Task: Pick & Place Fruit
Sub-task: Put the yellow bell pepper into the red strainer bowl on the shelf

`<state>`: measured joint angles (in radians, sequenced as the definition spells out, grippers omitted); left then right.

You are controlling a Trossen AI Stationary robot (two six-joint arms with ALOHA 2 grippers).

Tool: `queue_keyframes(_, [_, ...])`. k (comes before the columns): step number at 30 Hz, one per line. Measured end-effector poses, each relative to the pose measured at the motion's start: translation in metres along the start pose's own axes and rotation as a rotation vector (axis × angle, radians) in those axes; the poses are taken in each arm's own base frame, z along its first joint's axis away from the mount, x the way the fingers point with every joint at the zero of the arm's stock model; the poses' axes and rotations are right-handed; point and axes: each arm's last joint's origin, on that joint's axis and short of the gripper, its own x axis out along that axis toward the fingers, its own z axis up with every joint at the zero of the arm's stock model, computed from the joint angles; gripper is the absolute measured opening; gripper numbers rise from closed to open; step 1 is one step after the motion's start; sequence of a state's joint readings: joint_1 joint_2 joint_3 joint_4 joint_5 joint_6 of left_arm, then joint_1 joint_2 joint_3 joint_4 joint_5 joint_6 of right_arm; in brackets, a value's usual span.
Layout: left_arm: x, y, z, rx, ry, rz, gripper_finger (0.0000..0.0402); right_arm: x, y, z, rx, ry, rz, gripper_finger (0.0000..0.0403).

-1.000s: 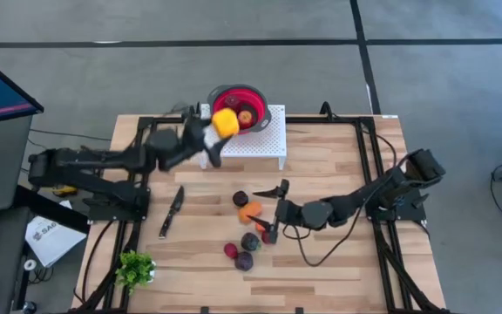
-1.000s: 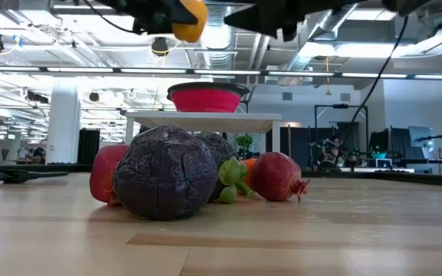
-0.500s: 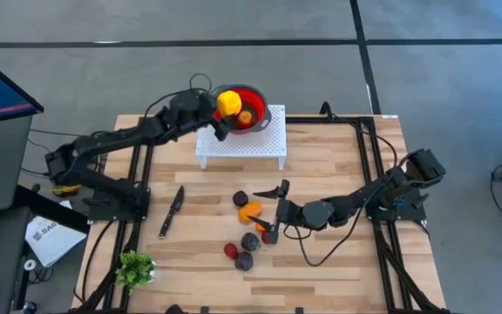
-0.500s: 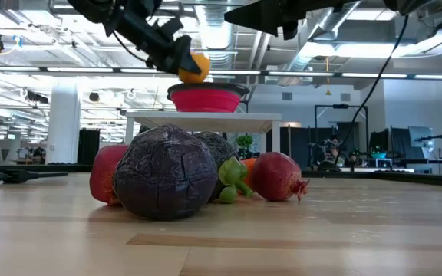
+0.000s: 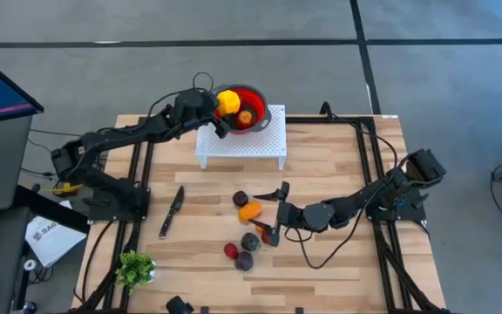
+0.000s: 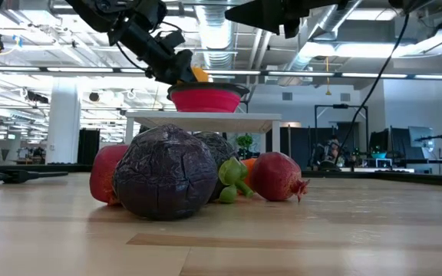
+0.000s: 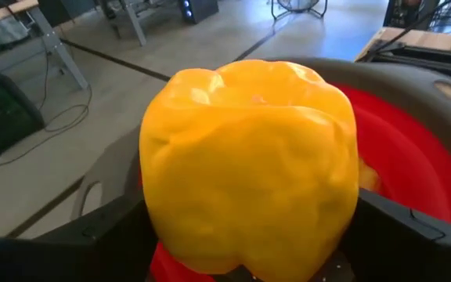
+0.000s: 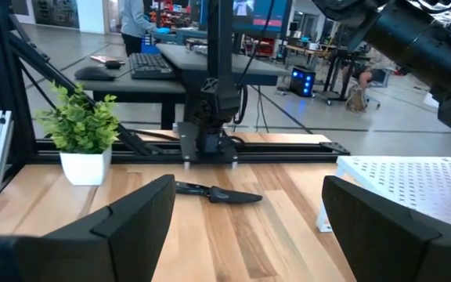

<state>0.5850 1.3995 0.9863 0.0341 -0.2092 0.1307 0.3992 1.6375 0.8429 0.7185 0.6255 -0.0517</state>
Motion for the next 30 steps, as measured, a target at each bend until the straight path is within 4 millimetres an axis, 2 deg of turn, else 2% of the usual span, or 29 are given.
queue_keyframes(17, [-0.0001,-0.0007,-0.0053,-0.005,0.054,-0.007,0.0339,0.0001,0.0,-0.0009,0.014,0.007,0.0,0.0317])
queue_keyframes(30, [0.0002,0.0009,-0.0053,-0.007,0.053,-0.002,0.0362,0.0001,0.0,-0.0008,0.014,0.007,0.0,0.0317])
